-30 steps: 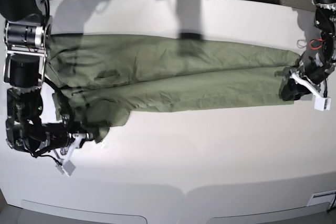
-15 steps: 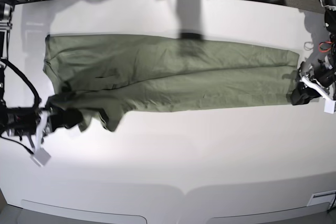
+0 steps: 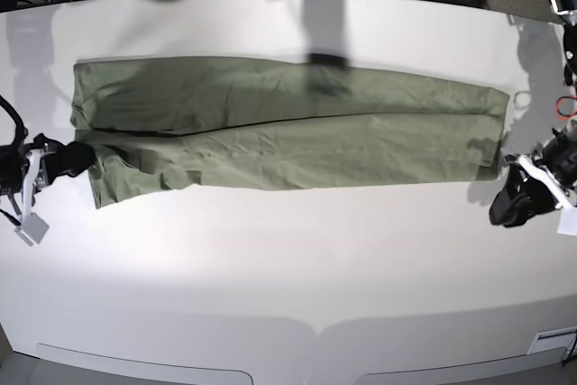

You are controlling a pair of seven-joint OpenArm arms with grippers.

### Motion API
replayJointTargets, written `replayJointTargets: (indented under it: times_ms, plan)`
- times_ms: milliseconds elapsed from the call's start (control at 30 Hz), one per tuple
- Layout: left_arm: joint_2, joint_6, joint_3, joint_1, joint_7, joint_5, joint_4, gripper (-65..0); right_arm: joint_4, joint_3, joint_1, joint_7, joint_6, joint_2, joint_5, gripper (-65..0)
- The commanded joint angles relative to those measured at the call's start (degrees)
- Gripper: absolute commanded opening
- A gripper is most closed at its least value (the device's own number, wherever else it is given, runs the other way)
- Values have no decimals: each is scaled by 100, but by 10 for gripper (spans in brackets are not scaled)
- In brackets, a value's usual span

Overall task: Fold the T-shirt properly
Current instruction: 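Pull the strip ends apart with both grippers to straighten it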

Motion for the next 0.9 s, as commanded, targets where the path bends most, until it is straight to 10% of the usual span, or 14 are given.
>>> replayJointTargets:
  times_ms: [0,433,633,867]
  plan:
    - [-107,-39,-33,-83,-125,-66,269,-495,66,66,35,34,6,208,147,-650]
    - [520,-37,-33,511,400,-68,621,-495,57,66,-612,34,6,269,147,-650]
    - [719,-39,-33,789,337,-61,621,-495,-79,66,-623,34,6,271,-1346,-650]
    - [719,-39,-33,809,378,-68,621,-495,-181,66,-625,34,6,271,-1436,-650]
